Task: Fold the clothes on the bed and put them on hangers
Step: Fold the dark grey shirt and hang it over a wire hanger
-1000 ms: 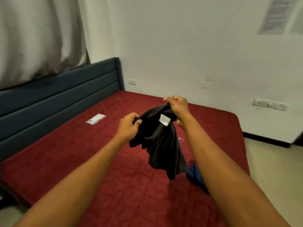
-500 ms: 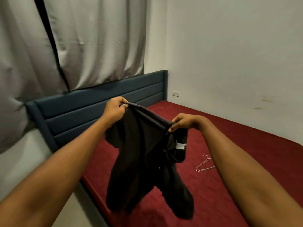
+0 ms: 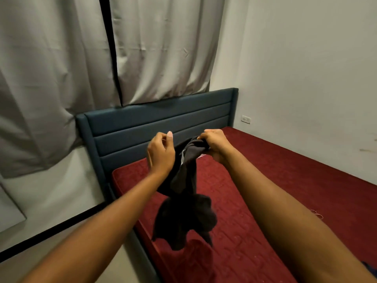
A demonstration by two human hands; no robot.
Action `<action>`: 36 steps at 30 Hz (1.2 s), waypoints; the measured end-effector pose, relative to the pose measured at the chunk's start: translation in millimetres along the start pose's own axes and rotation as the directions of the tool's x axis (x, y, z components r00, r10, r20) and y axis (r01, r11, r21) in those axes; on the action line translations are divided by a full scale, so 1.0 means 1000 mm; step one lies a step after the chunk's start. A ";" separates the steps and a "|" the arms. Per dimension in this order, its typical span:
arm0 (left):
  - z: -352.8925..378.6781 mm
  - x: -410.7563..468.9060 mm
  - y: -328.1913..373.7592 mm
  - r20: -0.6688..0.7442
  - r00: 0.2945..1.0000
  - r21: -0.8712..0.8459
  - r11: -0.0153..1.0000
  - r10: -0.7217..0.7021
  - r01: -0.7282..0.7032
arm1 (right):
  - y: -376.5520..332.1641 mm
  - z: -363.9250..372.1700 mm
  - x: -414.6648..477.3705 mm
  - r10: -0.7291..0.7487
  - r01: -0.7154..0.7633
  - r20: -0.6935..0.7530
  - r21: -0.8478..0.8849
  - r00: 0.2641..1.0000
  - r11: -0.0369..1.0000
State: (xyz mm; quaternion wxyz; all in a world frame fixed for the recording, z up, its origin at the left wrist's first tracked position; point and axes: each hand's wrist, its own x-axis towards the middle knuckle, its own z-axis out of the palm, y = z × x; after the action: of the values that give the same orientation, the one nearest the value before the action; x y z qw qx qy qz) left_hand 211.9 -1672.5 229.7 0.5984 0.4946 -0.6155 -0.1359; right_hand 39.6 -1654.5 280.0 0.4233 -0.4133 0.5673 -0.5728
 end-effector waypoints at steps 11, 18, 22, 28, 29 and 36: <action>0.011 -0.078 -0.078 0.235 0.887 0.124 0.917 -0.397 0.378 | -0.027 0.002 0.004 -0.153 0.145 0.067 0.102 0.986 0.984; 0.007 -0.056 -0.065 0.674 0.609 0.092 0.866 -0.418 0.492 | -0.028 -0.095 0.017 -0.089 0.061 0.224 0.129 0.971 0.990; 0.013 -0.054 -0.033 0.757 0.517 0.116 0.861 -0.399 0.495 | -0.006 -0.143 0.022 -0.123 0.134 0.217 -0.036 0.968 0.990; 0.023 -0.043 -0.006 0.553 0.719 -0.079 0.832 -0.421 0.549 | 0.017 -0.184 0.035 -0.161 0.203 0.128 -0.473 0.979 0.857; 0.025 -0.038 -0.003 0.497 0.761 -0.111 0.839 -0.417 0.532 | 0.021 -0.189 0.039 -0.179 0.215 0.118 -0.563 0.977 0.798; 0.022 -0.005 0.000 0.294 0.944 0.135 0.985 -0.148 0.112 | 0.054 -0.199 0.051 -0.330 0.353 0.148 -0.570 0.932 0.742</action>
State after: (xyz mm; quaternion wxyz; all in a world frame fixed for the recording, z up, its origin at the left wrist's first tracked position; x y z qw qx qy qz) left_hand 191.9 -1678.2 220.9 0.4569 0.5413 -0.6729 -0.2132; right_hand -165.1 -1643.3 223.3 0.1729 -0.6310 0.6229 -0.4289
